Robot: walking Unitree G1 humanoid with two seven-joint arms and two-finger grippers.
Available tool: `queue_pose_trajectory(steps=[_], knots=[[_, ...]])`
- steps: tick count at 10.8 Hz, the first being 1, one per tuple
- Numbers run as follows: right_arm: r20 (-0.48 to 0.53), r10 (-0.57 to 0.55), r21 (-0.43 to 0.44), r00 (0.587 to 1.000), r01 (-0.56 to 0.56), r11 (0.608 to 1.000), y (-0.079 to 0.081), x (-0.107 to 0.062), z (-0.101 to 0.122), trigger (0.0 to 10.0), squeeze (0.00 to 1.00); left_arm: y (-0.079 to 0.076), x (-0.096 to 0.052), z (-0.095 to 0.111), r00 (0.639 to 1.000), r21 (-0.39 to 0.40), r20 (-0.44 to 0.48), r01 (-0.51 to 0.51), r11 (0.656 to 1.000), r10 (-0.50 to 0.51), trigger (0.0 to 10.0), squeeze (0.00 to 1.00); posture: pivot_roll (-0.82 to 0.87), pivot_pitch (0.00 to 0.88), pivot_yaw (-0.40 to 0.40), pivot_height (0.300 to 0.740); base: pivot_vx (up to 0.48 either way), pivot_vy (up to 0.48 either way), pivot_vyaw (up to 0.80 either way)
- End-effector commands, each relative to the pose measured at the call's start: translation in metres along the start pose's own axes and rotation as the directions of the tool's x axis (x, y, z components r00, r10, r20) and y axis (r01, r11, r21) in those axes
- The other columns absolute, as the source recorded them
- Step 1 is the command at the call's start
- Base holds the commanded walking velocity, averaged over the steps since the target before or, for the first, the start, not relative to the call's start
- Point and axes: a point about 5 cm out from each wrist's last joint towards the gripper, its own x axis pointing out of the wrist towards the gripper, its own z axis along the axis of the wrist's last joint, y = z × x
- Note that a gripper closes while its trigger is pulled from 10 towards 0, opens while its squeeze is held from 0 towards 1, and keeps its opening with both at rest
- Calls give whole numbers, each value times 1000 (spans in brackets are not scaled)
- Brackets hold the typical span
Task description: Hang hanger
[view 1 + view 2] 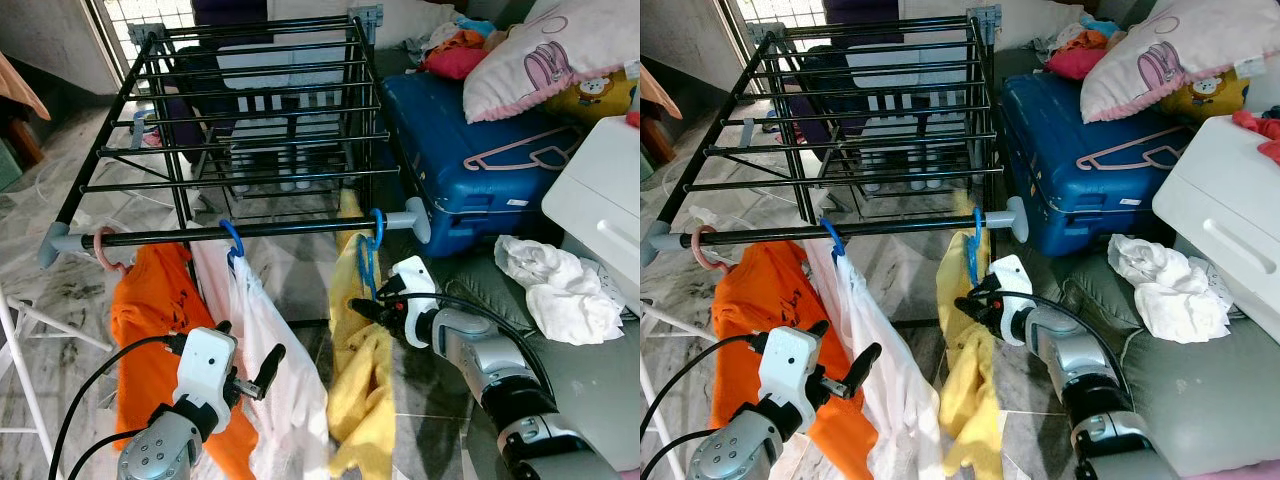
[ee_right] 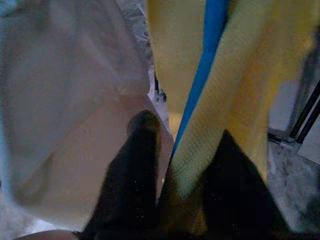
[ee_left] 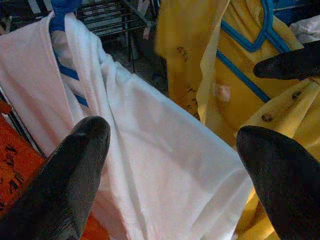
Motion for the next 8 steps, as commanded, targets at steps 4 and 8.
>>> queue_pose_trajectory(steps=[4,8], knots=[[13,-46,-32,999,47,998,-9,-3,2,0,0,4,2,-5,999,18,-40,9,1000,-8,10000,0,29,0,59,740,0,0,0],[37,-79,-53,996,81,995,-12,-3,1,0,0,7,4,-7,999,25,-49,12,1000,-11,10000,0,31,0,71,740,0,0,0]])
